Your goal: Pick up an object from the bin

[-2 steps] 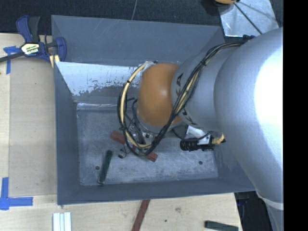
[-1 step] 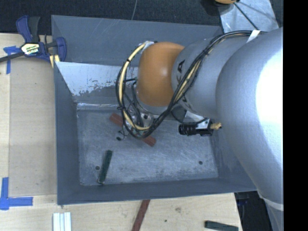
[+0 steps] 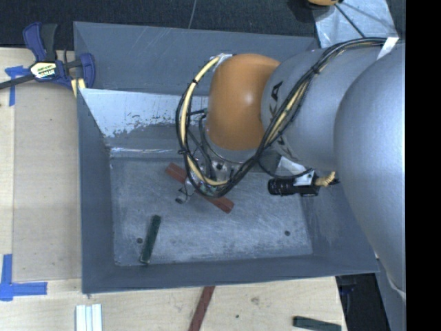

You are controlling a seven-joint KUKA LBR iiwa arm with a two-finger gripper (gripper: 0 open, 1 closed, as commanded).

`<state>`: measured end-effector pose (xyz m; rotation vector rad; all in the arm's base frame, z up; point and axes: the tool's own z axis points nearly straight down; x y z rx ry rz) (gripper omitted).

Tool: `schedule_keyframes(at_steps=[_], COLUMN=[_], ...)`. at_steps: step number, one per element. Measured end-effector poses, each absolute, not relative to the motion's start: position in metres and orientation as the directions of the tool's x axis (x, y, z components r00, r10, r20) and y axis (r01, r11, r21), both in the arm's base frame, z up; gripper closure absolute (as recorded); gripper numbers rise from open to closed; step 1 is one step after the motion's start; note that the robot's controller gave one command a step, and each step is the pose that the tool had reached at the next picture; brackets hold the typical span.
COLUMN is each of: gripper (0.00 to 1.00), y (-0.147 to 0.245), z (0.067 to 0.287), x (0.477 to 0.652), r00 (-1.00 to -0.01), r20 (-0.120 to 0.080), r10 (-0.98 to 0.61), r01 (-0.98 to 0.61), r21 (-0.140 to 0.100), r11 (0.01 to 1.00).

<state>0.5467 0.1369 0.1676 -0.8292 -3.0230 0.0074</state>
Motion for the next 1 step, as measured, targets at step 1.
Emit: schedule_keyframes(at_steps=[1], gripper=[1.00], y=[0.1549], z=[0.2268], x=[0.5591], r00=[-0.858], r20=[-0.001], r10=[0.514], r01=[0.514], r21=[0.000], r11=[0.858])
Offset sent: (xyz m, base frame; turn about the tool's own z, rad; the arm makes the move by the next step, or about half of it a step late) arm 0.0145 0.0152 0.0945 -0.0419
